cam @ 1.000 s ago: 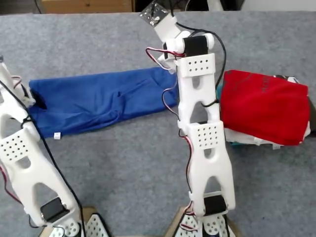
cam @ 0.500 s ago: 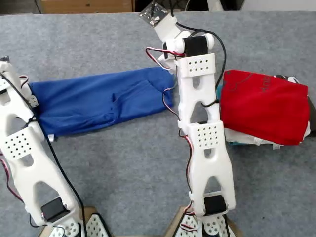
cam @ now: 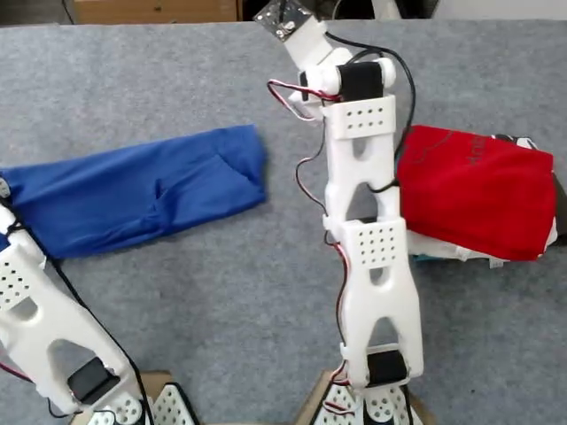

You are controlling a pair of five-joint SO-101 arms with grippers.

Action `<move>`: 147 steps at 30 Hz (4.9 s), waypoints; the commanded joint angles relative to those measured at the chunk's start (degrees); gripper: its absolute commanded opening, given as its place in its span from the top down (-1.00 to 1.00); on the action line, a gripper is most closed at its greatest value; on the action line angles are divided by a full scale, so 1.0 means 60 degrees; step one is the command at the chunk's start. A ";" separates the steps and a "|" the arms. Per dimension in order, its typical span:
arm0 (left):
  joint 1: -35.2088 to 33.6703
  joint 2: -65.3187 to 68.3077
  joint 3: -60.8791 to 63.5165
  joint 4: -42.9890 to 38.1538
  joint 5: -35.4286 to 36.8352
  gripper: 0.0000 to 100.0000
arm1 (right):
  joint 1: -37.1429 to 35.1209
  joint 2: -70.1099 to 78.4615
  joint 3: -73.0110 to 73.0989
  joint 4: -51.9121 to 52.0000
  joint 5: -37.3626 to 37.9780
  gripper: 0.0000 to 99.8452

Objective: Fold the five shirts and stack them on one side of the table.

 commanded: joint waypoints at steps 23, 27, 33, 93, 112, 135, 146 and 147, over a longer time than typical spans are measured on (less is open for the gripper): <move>0.8491 -0.2667 0.2454 -0.0132 0.1890 0.94 | 0.2212 -0.1355 -0.0359 -0.0806 0.0542 0.97; 0.9458 -0.2579 0.1912 -0.0484 0.2418 0.94 | 0.2593 -0.1355 -0.0359 -0.0908 0.0542 0.97; 1.0220 -0.2037 0.1209 -0.1245 0.2945 0.94 | 0.2623 -0.1355 -0.0359 -0.0894 0.0542 0.97; 0.4916 0.4601 -0.6220 -0.1524 0.3722 0.94 | -0.3385 0.2557 -0.0344 -0.0396 -0.2945 0.97; 0.5165 0.4601 -0.6220 -0.1553 0.3707 0.94 | -0.1802 0.2674 0.1033 0.0117 -0.2916 0.97; 0.5297 0.4601 -0.6205 -0.1495 0.3707 0.94 | -0.1832 -0.2806 0.6293 -0.1612 -0.2330 0.97; 0.5048 0.4601 -0.6190 -0.1538 0.3692 0.94 | -0.2462 -0.1165 0.6850 -0.2872 -0.2330 0.97; 0.5048 0.4601 -0.6190 -0.1538 0.3692 0.94 | -0.2462 -0.1179 0.6850 -0.2476 -0.2300 0.97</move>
